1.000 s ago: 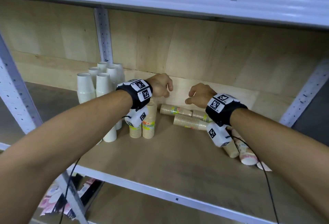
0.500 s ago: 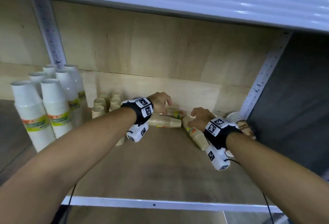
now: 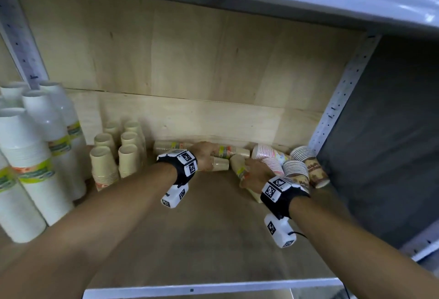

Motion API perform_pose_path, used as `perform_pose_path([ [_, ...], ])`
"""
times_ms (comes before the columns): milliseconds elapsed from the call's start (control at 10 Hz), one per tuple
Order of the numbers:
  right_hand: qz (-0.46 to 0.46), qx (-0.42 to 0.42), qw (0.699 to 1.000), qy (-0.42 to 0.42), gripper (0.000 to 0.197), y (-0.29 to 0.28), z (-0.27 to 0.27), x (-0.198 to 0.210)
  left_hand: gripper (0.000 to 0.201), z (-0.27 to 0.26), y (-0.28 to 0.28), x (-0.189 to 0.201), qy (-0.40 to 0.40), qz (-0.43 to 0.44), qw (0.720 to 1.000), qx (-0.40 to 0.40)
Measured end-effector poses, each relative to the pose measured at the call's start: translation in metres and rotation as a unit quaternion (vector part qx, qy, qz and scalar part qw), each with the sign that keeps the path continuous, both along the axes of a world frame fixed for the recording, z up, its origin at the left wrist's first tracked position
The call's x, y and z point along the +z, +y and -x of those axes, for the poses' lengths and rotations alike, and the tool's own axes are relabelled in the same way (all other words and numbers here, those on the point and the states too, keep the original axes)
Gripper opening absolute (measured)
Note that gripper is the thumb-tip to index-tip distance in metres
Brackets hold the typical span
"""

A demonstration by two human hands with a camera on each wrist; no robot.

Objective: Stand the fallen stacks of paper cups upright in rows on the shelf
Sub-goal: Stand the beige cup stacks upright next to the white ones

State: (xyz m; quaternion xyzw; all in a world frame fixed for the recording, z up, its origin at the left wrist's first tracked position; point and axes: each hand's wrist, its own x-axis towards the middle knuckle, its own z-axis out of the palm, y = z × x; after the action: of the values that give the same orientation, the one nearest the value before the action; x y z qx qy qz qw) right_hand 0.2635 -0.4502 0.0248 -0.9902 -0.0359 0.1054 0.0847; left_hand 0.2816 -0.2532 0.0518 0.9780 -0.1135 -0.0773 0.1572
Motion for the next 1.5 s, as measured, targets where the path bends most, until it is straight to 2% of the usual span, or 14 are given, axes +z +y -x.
perform_pose_path([
  [100,-0.004,-0.002,1.000,-0.005,0.092,0.000,-0.010,-0.009,0.061,-0.002,0.001,-0.005,-0.009,-0.022,1.000,-0.004],
  [300,-0.014,-0.019,1.000,-0.009,0.087,0.002,-0.002,-0.004,0.047,-0.005,-0.001,-0.005,-0.027,-0.090,0.995,-0.024],
  [500,0.001,-0.014,1.000,0.016,0.101,0.005,0.001,-0.006,0.047,-0.011,-0.001,-0.015,-0.029,-0.102,0.994,-0.011],
  [600,0.012,-0.013,1.000,0.016,0.099,0.006,0.003,-0.004,0.043,-0.013,0.001,-0.014,-0.008,-0.104,0.994,-0.018],
  [700,0.008,-0.013,1.000,0.014,0.094,0.008,0.006,-0.001,0.058,-0.012,0.004,-0.012,-0.008,-0.105,0.994,-0.025],
  [800,-0.003,-0.015,1.000,-0.001,0.083,0.009,0.009,0.004,0.064,-0.009,0.006,-0.007,-0.006,-0.099,0.995,-0.028],
  [900,-0.004,-0.022,1.000,-0.016,0.062,0.012,0.014,0.013,0.061,-0.005,0.009,-0.001,-0.014,-0.092,0.995,-0.030],
  [1000,0.021,-0.023,0.999,-0.037,0.047,0.020,0.014,0.028,0.065,0.000,0.014,0.008,-0.016,-0.059,0.998,-0.020],
  [1100,0.007,-0.008,0.999,-0.040,0.040,0.026,0.013,0.043,0.073,0.009,0.016,0.019,-0.016,-0.003,1.000,-0.013],
  [1200,-0.005,-0.012,0.999,-0.045,0.020,0.027,0.019,0.064,0.073,0.019,0.021,0.028,-0.017,0.051,0.999,-0.001],
  [1300,-0.020,0.010,0.994,-0.105,0.050,0.041,0.014,0.074,0.064,0.026,0.028,0.033,-0.016,0.071,0.997,0.028],
  [1400,0.036,-0.039,0.974,-0.220,0.049,0.062,0.013,0.080,0.058,0.037,0.033,0.038,-0.014,0.093,0.994,0.046],
  [1500,0.022,-0.005,0.995,-0.098,0.025,0.065,0.029,0.086,0.062,0.046,0.037,0.038,-0.011,0.108,0.992,0.056],
])
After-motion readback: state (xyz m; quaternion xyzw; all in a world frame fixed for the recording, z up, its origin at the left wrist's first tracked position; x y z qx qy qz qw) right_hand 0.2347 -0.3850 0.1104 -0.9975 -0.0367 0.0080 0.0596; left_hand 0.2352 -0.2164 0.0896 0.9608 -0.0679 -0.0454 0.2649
